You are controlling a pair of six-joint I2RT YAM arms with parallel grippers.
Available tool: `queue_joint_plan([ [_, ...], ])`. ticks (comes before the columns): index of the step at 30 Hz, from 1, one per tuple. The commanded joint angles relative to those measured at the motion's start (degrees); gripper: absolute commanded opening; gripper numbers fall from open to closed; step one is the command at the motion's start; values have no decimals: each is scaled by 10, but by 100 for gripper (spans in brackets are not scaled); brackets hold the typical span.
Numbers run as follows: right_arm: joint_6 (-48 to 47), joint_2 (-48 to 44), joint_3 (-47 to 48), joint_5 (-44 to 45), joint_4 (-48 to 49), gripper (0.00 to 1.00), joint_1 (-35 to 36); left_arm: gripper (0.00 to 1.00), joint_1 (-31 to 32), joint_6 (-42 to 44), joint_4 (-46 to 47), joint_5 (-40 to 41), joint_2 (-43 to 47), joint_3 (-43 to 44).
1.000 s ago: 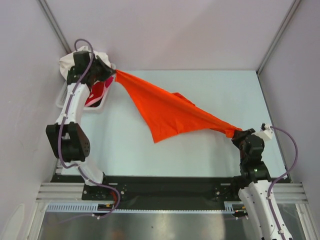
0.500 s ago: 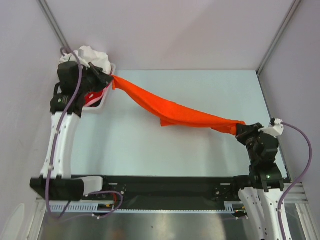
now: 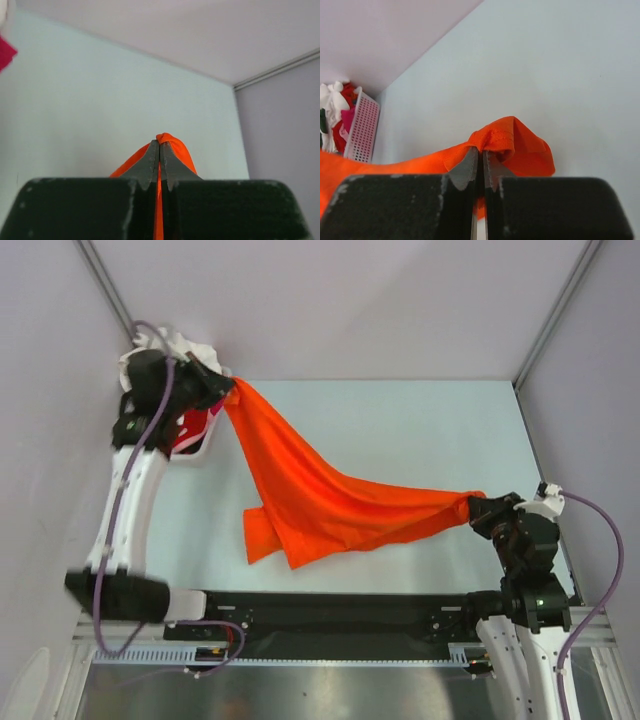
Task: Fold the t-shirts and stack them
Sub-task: Flatten the tshirt out
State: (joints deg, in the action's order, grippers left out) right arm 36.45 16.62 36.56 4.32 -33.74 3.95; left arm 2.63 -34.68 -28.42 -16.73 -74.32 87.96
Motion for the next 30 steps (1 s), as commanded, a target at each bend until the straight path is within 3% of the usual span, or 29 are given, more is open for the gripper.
queue_joint_plan([
  [1,7,25,-28,-53,27,0,0,0,16,-20,24,-23,-152,41],
  [5,16,58,-46,-54,60,0,1,3,49,-7,-30,-22,-348,208],
  [6,17,65,-49,-53,63,2,1,12,54,-2,-56,-23,-380,250],
  [7,20,80,-54,-53,66,7,1,43,61,4,-85,-24,-409,336],
  [9,20,90,-57,-49,72,18,2,65,66,26,-177,8,-461,398],
  [10,20,97,-61,-45,73,21,2,71,69,41,-189,26,-444,392],
  [12,21,98,-69,-43,79,22,3,84,73,51,-187,81,-398,332],
  [15,27,97,-88,-43,92,22,3,94,85,58,-140,136,-269,156],
  [16,28,97,-91,-28,96,22,2,94,87,53,-123,137,-234,59],
  [19,31,98,-103,-21,103,22,3,94,106,46,-61,119,-110,-105],
  [23,29,94,-112,-11,95,28,3,93,174,43,-43,139,22,-238],
  [30,35,56,-138,9,64,36,1,85,292,-32,11,131,167,-441],
])
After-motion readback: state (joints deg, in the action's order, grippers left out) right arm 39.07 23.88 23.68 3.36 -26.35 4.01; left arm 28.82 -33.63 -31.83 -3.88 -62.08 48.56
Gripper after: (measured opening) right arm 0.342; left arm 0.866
